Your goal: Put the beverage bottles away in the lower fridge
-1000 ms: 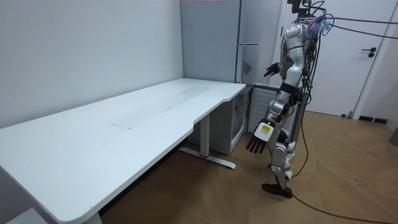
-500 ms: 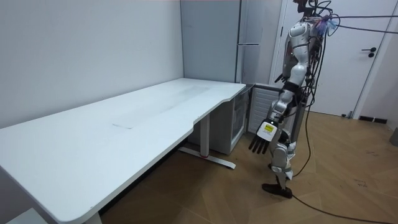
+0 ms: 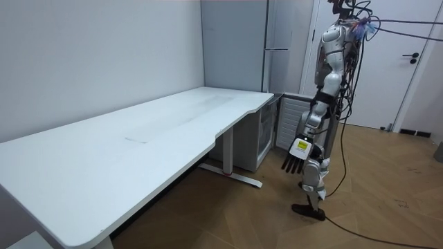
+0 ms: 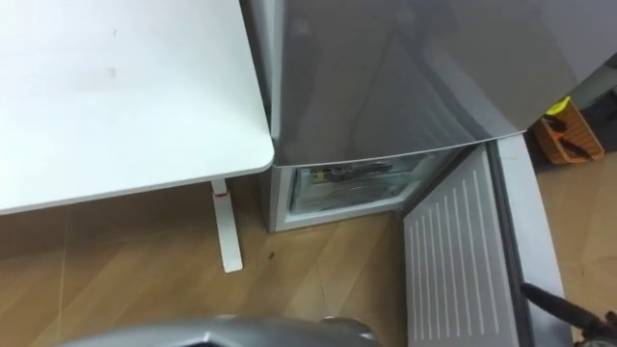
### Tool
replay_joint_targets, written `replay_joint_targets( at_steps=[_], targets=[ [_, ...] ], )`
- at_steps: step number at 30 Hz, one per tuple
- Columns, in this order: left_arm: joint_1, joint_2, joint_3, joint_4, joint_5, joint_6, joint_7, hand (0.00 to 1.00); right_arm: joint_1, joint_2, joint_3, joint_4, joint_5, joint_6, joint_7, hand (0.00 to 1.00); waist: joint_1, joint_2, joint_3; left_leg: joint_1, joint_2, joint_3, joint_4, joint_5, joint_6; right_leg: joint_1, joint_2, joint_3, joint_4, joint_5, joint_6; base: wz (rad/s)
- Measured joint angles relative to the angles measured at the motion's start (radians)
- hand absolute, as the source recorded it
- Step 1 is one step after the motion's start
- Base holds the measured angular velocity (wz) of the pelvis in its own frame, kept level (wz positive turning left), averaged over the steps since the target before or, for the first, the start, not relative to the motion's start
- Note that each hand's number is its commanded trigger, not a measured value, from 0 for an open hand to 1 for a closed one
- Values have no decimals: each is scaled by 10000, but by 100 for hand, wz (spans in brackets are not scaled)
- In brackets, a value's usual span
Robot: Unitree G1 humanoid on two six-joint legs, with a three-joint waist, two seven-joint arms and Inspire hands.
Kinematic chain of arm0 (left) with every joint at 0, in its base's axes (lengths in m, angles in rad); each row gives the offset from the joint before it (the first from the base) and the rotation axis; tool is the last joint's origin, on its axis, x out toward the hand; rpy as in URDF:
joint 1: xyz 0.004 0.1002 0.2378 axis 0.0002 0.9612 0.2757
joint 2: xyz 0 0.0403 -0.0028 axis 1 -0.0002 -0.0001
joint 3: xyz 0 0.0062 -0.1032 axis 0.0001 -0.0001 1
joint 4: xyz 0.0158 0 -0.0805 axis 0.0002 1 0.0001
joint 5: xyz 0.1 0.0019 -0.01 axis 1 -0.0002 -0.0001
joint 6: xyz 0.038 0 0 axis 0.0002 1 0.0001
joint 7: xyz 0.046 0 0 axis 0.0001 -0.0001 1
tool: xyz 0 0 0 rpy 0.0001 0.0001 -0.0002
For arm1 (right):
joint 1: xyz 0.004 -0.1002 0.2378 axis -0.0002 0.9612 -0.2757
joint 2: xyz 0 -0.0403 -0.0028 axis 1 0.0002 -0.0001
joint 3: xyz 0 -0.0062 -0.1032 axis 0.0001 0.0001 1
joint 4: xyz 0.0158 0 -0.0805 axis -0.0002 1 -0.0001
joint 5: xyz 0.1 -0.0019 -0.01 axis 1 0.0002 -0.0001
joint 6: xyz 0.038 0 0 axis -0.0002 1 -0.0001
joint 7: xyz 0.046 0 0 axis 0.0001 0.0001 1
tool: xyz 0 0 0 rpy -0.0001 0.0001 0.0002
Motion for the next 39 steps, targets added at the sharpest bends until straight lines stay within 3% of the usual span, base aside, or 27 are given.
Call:
replay_joint_targets(
  at_steps=[3,9,13,16,20,22,23,24,25,27,28,29,31,33,34,37,39],
  targets=[
    [-64,-2,-46,304,4,143,39,0,26,109,33,266,170,65,233,0,41,-13,5,27,35,2,-8,-26,-30,82,57,-10,-119,4,-8,0],
    [-225,-19,-66,383,369,138,-55,0,214,723,337,127,237,20,1005,0,42,-59,43,37,50,22,2,-33,-44,136,60,-16,-120,6,-23,-1],
    [-602,-22,-588,452,420,65,-146,0,167,961,1293,44,259,38,1897,0,269,97,37,31,60,4,20,-125,-31,124,98,11,-274,26,-9,-1],
    [-760,-44,-1054,439,433,36,-193,0,86,1220,2304,-1042,-226,35,2295,0,378,274,30,-136,63,24,46,-125,-28,-49,108,60,-273,65,-21,-5],
    [-1091,-107,-1493,527,444,-84,-280,0,83,1710,3174,-2174,-899,108,2472,0,835,384,131,-375,114,39,152,-114,-30,-224,143,186,-244,171,-78,-14],
    [-1346,-172,-2279,519,436,-111,-298,0,378,2006,3605,-3734,-797,543,1954,0,1048,515,220,-545,153,62,297,-138,-21,-454,224,402,-265,336,-110,-45],
    [-1404,-163,-2514,483,423,-125,-344,0,478,1956,3833,-4212,-736,695,1794,0,1146,471,204,-601,175,48,319,-138,-21,-556,241,506,-257,387,-125,-57],
    [-1609,-134,-2854,500,419,-132,-403,0,588,1948,4312,-5137,-466,1002,1259,0,1216,531,277,-721,201,17,352,-138,-22,-719,244,572,-259,490,-179,-48],
    [-1825,-93,-3260,479,424,-130,-381,0,628,1971,4852,-5947,-27,1240,597,0,1279,554,291,-828,237,-1,358,-135,-26,-855,285,627,-252,536,-229,-33],
    [-1979,52,-3863,488,441,-128,-273,0,635,1889,5561,-7134,321,1694,45,0,1292,562,302,-886,308,-26,343,-114,-62,-982,378,741,-200,592,-319,-27],
    [-2092,130,-4020,566,452,-124,-234,0,634,1600,6367,-7772,122,1696,59,0,1325,570,314,-883,377,-33,361,-119,-100,-1006,457,760,-201,631,-385,-25],
    [-2260,162,-4195,684,632,-43,-195,0,612,1385,7043,-8511,-211,1678,269,0,1339,637,354,-886,413,-80,381,-87,-155,-1003,492,737,-202,651,-417,-11],
    [-2399,137,-4359,671,889,27,-164,0,203,1385,7771,-9262,-841,1483,1176,0,1413,684,335,-919,486,-176,380,-88,-256,-1007,560,659,-209,680,-470,10],
    [-2506,59,-4370,663,1058,172,-165,0,-830,1582,8625,-9585,-1300,1078,2351,0,1639,782,311,-968,516,-273,377,-87,-336,-1012,593,565,-276,722,-560,14],
    [-2525,-3,-4368,634,1049,212,-147,0,-1397,1761,9064,-9621,-1508,1145,2848,0,1831,772,254,-1016,497,-393,375,-32,-352,-1002,579,477,-299,723,-583,22],
    [-2297,-64,-4342,538,1058,336,-6,0,-1504,1905,9198,-9456,-2124,1259,3980,0,2229,763,172,-1059,424,-765,402,22,-356,-864,507,201,-315,657,-584,35],
    [-2123,-89,-4343,541,1089,561,4,0,-1625,1938,9198,-9459,-2149,1268,4511,0,2226,760,155,-1143,347,-999,411,81,-321,-825,396,-61,-298,613,-550,42]
  ],
)
